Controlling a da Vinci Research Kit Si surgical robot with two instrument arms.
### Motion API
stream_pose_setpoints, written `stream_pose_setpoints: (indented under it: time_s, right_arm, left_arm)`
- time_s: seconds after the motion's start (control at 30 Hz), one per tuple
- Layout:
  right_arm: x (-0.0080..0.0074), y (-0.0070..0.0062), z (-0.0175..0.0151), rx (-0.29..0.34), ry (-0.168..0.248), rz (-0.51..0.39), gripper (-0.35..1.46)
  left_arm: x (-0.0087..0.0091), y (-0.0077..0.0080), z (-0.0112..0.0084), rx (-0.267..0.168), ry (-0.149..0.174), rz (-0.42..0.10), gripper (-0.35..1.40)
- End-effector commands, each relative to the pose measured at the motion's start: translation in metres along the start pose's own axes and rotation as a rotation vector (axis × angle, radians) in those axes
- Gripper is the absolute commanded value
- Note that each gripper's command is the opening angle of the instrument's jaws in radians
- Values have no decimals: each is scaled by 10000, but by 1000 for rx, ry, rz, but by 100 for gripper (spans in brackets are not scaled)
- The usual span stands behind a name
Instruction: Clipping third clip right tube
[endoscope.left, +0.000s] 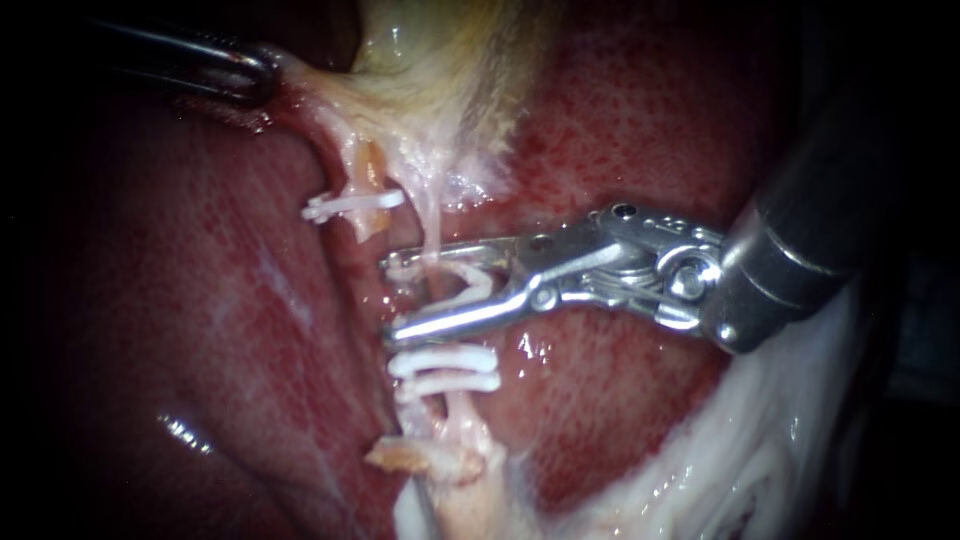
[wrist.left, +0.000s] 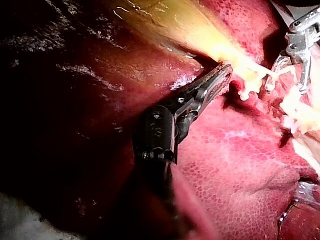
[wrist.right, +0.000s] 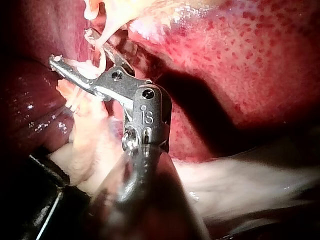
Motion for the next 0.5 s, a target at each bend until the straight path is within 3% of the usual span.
stream_pose_setpoints:
  time_s: [0.03,0.27,0.5]
  right_arm:
    - [2,-1,0,9,2,5,48]
    - [2,-1,-2,21,1,16,38]
    - [0,-4,-7,24,-1,22,-8]
  left_arm:
    - [0,0,0,-1,0,0,-35]
    - [0,-1,0,-1,0,0,-35]
    - [0,-1,0,-2,0,0,-35]
